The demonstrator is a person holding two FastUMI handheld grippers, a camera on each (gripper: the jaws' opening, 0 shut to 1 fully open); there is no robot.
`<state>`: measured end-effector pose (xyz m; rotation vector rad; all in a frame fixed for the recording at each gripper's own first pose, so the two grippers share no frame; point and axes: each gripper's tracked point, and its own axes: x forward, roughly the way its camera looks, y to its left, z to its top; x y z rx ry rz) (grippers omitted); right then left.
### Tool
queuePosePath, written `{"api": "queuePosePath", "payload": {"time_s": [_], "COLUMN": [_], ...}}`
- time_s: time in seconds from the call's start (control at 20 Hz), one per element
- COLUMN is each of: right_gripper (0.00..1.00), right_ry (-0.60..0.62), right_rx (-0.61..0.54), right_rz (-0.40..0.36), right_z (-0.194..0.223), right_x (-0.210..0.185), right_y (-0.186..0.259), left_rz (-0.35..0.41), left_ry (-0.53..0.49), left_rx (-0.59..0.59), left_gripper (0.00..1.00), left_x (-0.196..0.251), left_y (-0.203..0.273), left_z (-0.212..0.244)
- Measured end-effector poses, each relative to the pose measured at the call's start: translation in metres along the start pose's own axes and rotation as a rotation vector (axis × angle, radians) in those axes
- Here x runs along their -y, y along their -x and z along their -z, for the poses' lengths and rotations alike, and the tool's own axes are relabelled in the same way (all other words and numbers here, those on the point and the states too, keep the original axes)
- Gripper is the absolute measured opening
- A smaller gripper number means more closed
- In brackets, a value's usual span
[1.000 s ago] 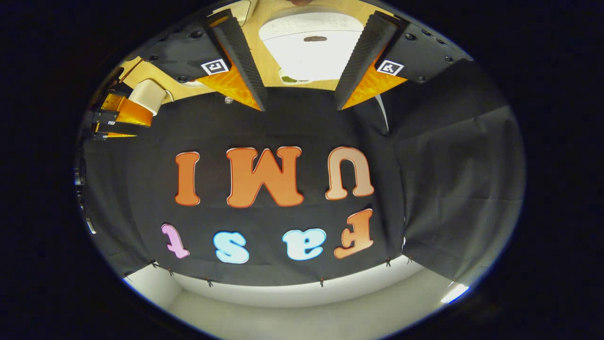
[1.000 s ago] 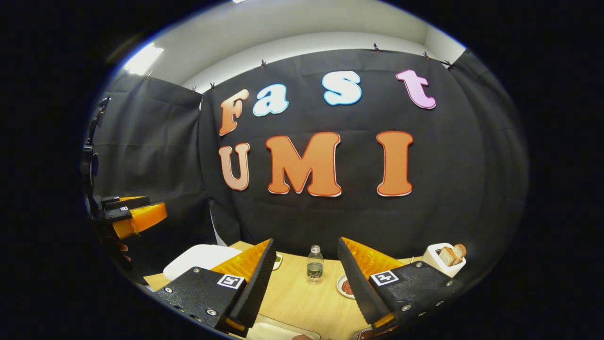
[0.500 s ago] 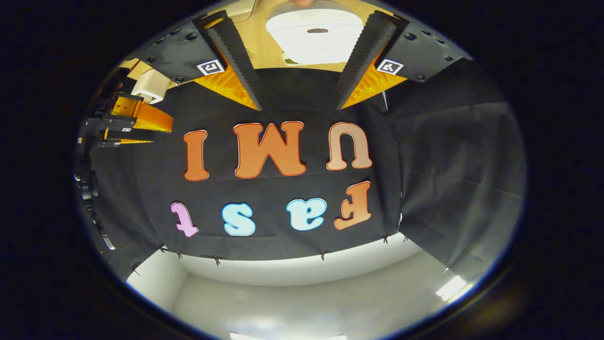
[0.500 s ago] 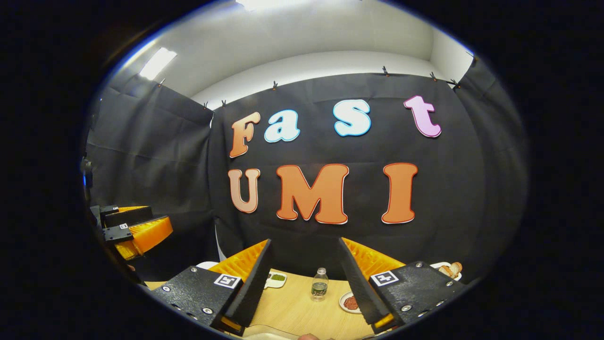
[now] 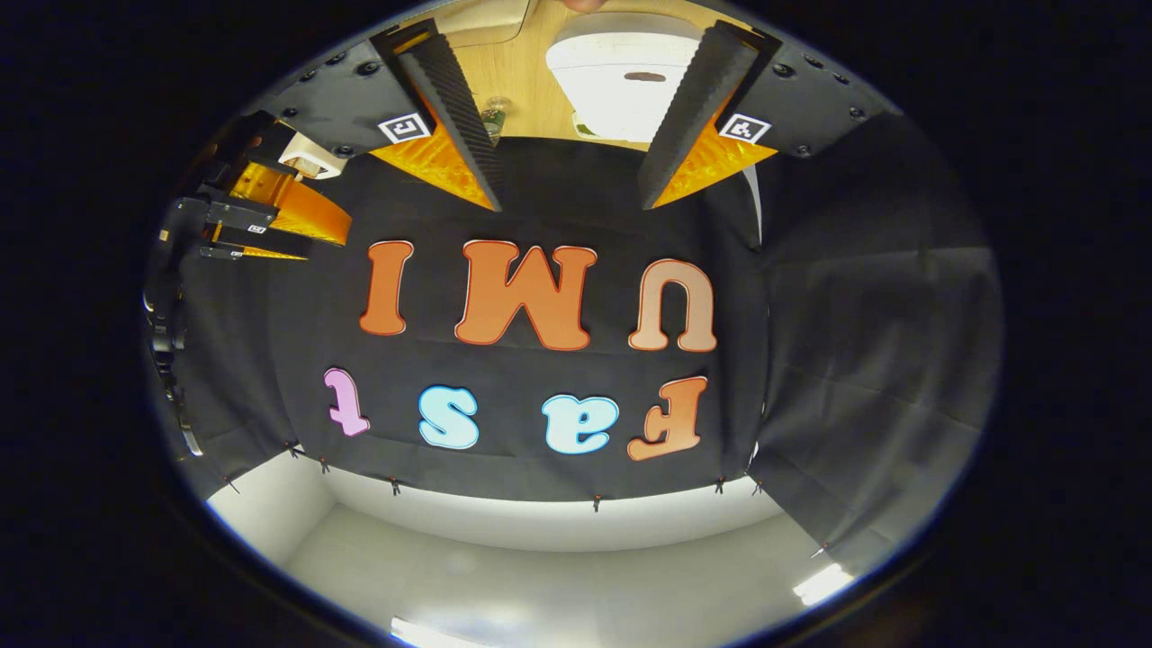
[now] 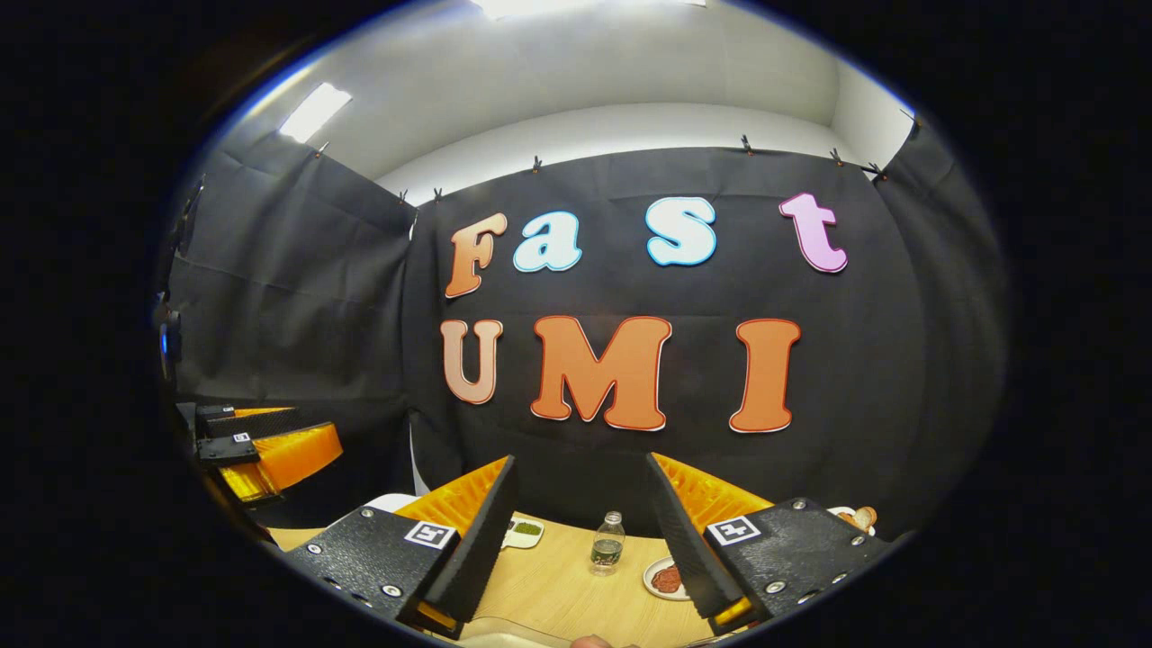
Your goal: Close the left gripper, press the button to open the rice cooker; take a wooden spoon from the chopstick holder with the right hand, scoop a spoonful of rice and pour it into the rice cooker, then put the wooden spoon back into the chopstick holder.
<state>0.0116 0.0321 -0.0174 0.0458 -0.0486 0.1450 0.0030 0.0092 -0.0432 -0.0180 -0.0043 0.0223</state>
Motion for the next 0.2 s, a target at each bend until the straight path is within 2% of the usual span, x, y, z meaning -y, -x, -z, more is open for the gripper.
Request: {"api": "queuePosePath", "payload": {"time_s": [0.2], "right_gripper": [0.87], "right_ry": [-0.014], "right_rx": [-0.012], "right_rz": [0.003], "right_z": [0.0038], "right_x": [-0.0005], "right_y": [-0.0028], "left_rz": [0.0], "left_ry": [-0.002], "left_rx": [0.001], "left_gripper": [1.0], "left_x": [0.0023], "left_y": [-0.0008], "left_z": [0.0026]}}
